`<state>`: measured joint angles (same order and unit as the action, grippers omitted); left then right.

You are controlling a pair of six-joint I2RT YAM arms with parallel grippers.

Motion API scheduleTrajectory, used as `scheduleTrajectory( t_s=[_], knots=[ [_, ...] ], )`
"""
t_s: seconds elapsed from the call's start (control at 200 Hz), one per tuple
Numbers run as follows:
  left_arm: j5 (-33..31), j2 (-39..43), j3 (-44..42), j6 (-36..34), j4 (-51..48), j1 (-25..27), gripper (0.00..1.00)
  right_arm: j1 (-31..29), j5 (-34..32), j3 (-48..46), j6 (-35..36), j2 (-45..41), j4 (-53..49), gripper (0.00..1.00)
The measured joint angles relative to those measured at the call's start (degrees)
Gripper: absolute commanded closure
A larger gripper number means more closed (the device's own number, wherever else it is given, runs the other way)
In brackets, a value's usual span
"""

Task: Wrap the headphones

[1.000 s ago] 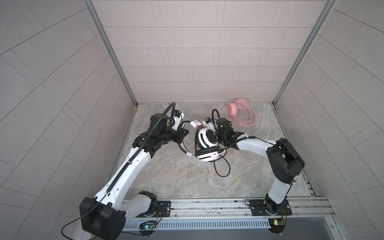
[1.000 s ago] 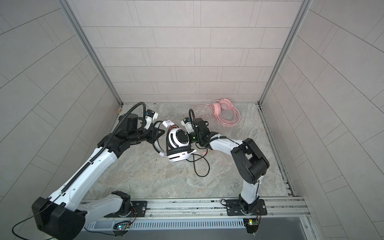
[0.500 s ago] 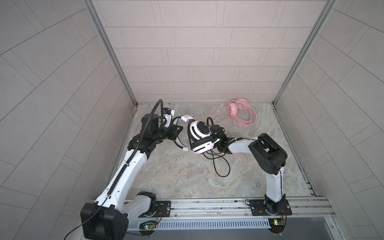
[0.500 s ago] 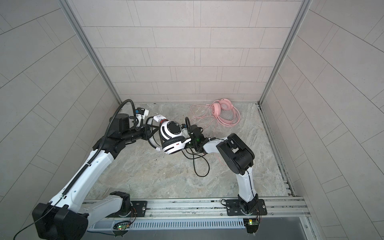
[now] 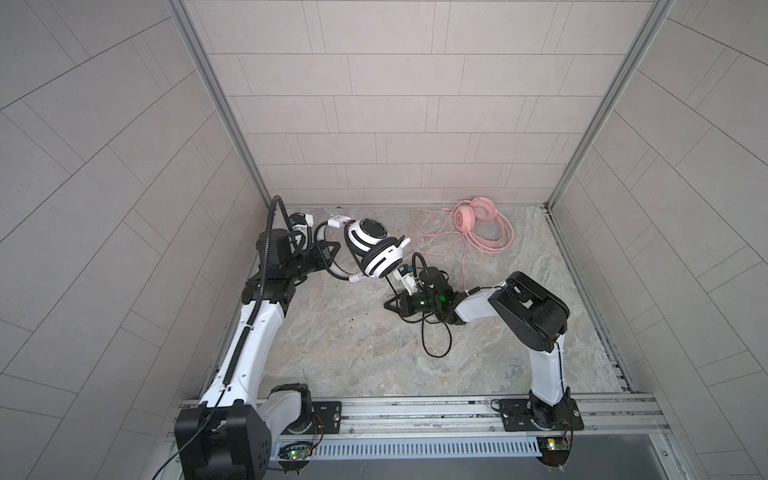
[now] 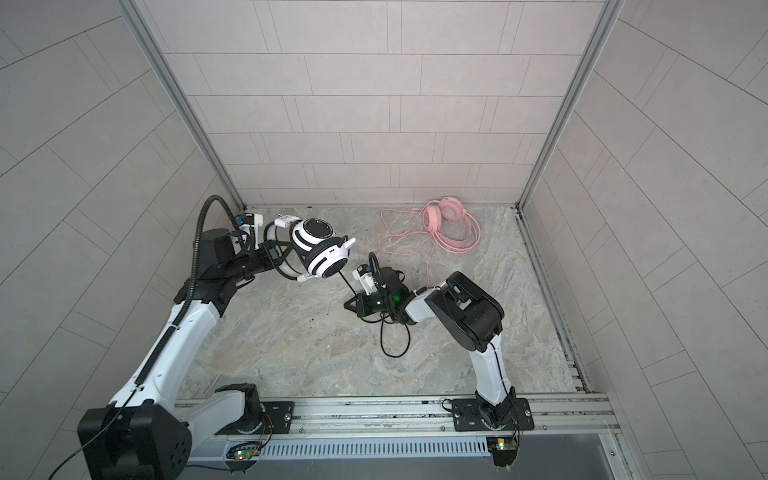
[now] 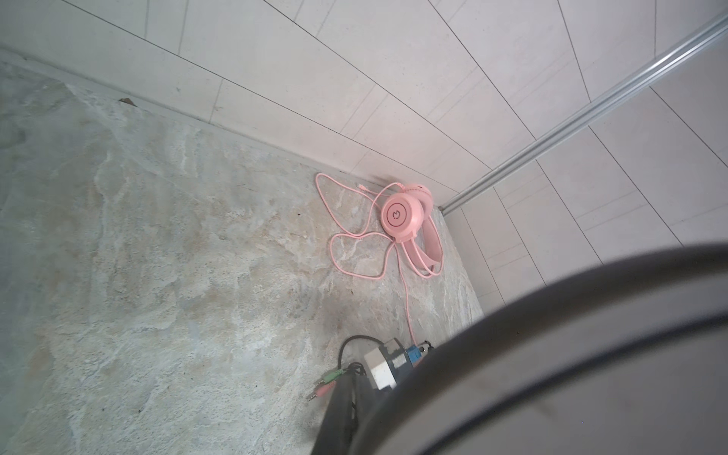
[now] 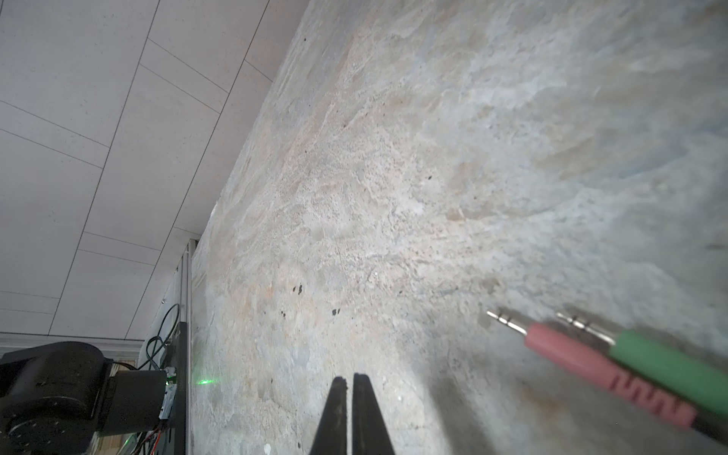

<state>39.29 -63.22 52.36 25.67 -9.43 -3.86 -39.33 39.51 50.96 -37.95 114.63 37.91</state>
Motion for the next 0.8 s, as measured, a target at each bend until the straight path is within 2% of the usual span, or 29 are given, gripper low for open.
scheduleTrajectory(
  t_s=[0.185, 0.38, 0.475, 0.575, 0.696, 0.801],
  knots=[
    [-7.7, 0.0, 0.0, -0.5, -5.7, -1.1, 1.00, -0.2, -0.4, -4.4, 0.0, -2.9, -0.5, 0.96],
    [-15.3, 0.0, 0.0, 0.6, -8.2, -2.1, 1.00, -3.1, -2.8, -7.9, 0.6, -11.0, -5.4, 0.96],
    [-19.1, 0.0, 0.2, 1.4, -9.0, -2.1, 1.00, -6.0, -5.3, -8.1, 2.5, -16.3, -11.1, 0.96],
    [-25.8, 0.1, 0.8, 2.0, -11.9, -2.2, 1.00, -9.9, -9.2, -7.0, 5.7, -21.7, -18.8, 0.96],
    [-34.8, 0.9, 0.8, 2.6, -15.6, -2.2, 1.00, -15.3, -14.8, -3.0, 9.9, -27.1, -28.1, 0.96],
    [-40.0, 1.4, 0.8, 2.8, -18.3, -2.2, 1.00, -18.6, -19.7, 0.9, 13.5, -30.9, -34.9, 0.96]
  ],
)
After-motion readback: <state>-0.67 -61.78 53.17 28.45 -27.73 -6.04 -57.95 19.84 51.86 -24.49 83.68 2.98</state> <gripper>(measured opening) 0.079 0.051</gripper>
